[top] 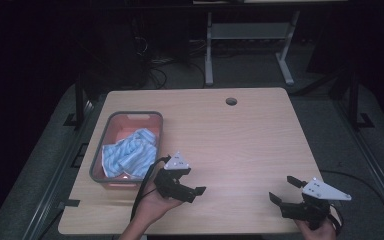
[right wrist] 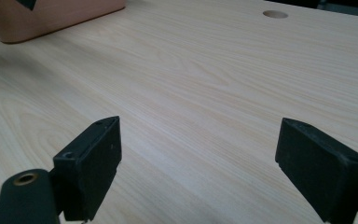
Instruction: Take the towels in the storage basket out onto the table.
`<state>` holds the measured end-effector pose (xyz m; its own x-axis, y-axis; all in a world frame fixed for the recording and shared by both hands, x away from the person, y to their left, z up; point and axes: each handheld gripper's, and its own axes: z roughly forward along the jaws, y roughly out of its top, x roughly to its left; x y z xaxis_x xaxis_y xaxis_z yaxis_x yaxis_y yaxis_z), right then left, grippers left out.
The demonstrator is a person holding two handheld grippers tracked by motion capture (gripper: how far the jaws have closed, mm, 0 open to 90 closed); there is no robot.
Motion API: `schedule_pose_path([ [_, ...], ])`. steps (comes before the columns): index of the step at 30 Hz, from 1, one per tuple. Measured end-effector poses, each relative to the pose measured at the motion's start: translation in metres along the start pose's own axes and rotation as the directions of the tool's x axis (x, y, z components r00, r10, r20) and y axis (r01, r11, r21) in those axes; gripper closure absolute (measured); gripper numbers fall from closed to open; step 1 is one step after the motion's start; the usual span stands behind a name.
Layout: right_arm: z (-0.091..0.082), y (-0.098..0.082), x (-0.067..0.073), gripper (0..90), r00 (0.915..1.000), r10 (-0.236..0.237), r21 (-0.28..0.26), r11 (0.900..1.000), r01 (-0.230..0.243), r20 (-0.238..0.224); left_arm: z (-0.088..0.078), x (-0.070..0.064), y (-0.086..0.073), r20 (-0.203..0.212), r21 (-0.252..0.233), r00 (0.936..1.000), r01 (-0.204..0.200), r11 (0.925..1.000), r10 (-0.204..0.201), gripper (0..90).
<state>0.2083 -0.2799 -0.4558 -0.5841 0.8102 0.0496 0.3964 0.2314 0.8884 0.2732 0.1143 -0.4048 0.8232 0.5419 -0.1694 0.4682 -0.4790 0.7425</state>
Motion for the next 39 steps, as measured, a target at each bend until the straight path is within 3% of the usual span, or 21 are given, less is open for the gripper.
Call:
schedule_pose_path([
  [7, 0.001, 0.002, 0.001, 13.7, 0.9998, 0.012, 0.015, 1.000, -0.012, -0.019, -0.017, 0.014, 0.010, -0.004, 0.017, 1.0000, -0.004, 0.9998, 0.004, 17.8],
  [10, 0.001, 0.002, 0.001, 13.7, 0.9998, 0.012, 0.015, 1.000, -0.012, -0.018, -0.020, 0.017, 0.012, -0.002, 0.005, 0.9999, 0.017, 0.9998, -0.017, 17.8],
  [17, 0.005, 0.002, 0.003, 13.7, 0.9995, 0.003, 0.028, 1.000, -0.002, -0.031, -0.037, 0.032, 0.019, -0.042, 0.015, 0.9990, 0.016, 0.9998, -0.016, 17.8],
  [21, 0.006, 0.003, 0.003, 13.7, 0.9994, 0.004, 0.036, 0.999, -0.003, -0.035, -0.048, 0.043, 0.023, -0.044, -0.002, 0.9981, 0.043, 0.9991, -0.043, 17.9],
  [24, 0.006, 0.003, 0.003, 13.7, 0.9992, -0.004, 0.035, 0.999, 0.005, -0.039, -0.056, 0.052, 0.021, -0.053, -0.017, 0.9954, 0.080, 0.9967, -0.080, 17.9],
  [31, 0.010, 0.005, 0.007, 13.7, 0.9985, -0.020, 0.045, 0.999, 0.022, -0.052, -0.080, 0.065, 0.018, -0.099, -0.027, 0.9902, 0.096, 0.9950, -0.098, 17.9],
  [39, 0.010, 0.005, 0.009, 13.7, 0.9976, -0.034, 0.045, 0.998, 0.037, -0.061, -0.101, 0.086, 0.015, -0.173, -0.027, 0.9756, 0.132, 0.9908, -0.135, 17.8],
])
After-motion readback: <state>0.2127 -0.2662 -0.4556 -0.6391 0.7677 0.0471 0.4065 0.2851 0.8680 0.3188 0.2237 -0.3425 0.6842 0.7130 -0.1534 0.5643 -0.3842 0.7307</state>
